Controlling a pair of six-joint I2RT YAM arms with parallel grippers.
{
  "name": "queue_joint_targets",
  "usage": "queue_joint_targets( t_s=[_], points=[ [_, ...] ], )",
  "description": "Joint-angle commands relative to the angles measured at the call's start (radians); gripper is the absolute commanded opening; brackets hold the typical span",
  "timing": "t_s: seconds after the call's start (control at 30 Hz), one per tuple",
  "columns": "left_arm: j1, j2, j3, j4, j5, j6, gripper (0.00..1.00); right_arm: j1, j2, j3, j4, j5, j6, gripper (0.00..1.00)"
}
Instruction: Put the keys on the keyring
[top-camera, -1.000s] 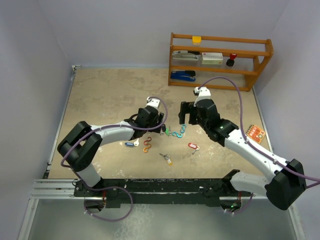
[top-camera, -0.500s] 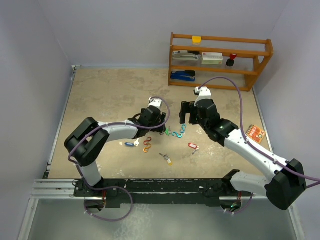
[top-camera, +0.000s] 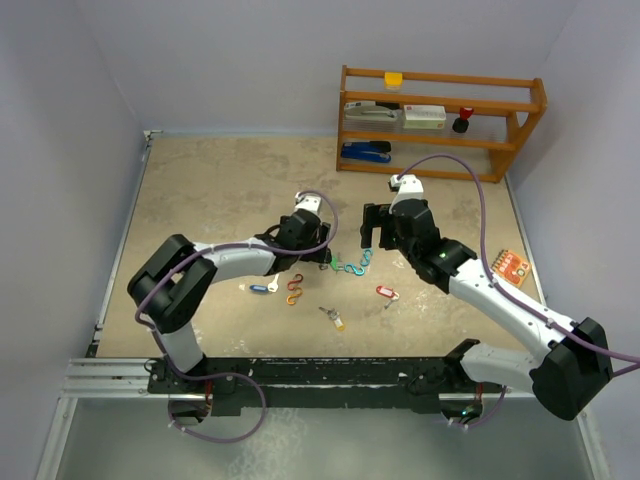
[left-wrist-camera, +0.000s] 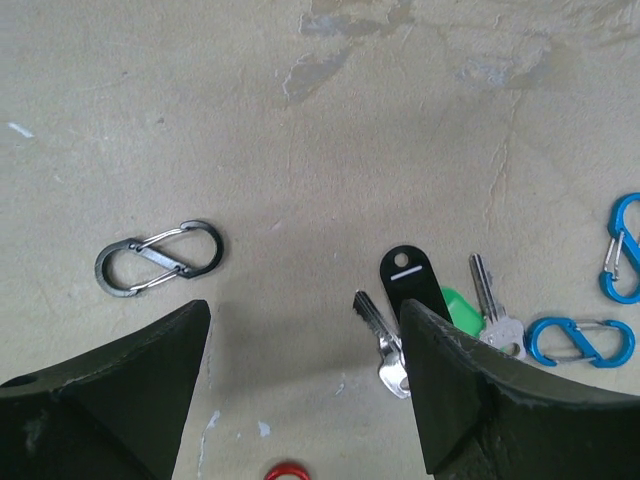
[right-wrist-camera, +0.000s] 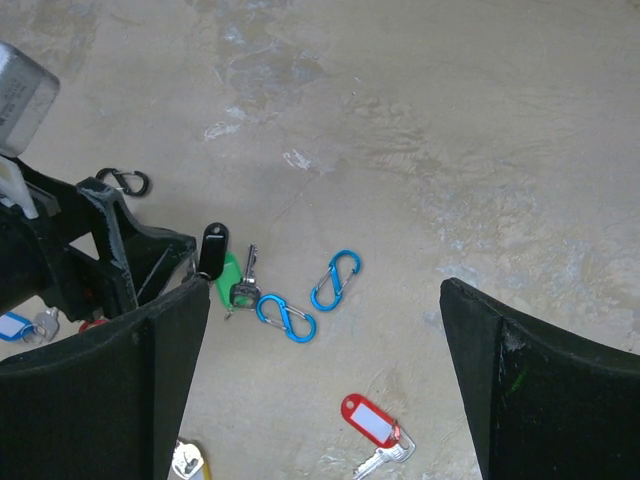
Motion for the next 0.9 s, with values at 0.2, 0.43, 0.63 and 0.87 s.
queue_joint_targets(
  t_s=[0.2, 0.43, 0.63, 0.87],
  points=[
    [-0.013, -0.303, -0.117, -0.107, 0.003, -0.021, 0.73, 0.005, -0.017, 0.003, 0.013, 0.022, -0.019, 1.0],
    [-0.034, -0.375, -0.237, -0.081, 0.019, -0.006, 0.7, 0.005, -0.005, 0.009, 0.021, -0.004, -0.019, 1.0],
    [-0.062, -0.342, -0.25, -0.058, 0.021, 0.02, 0.65, 0.006, -0.015, 0.006, 0.015, -0.004, -0.017, 1.0],
    [-0.099, -0.281, -0.243, -0.063, -0.006, 0.026, 0.6, 0.006, -0.035, 0.001, 0.006, 0.005, -0.018, 1.0]
  ],
)
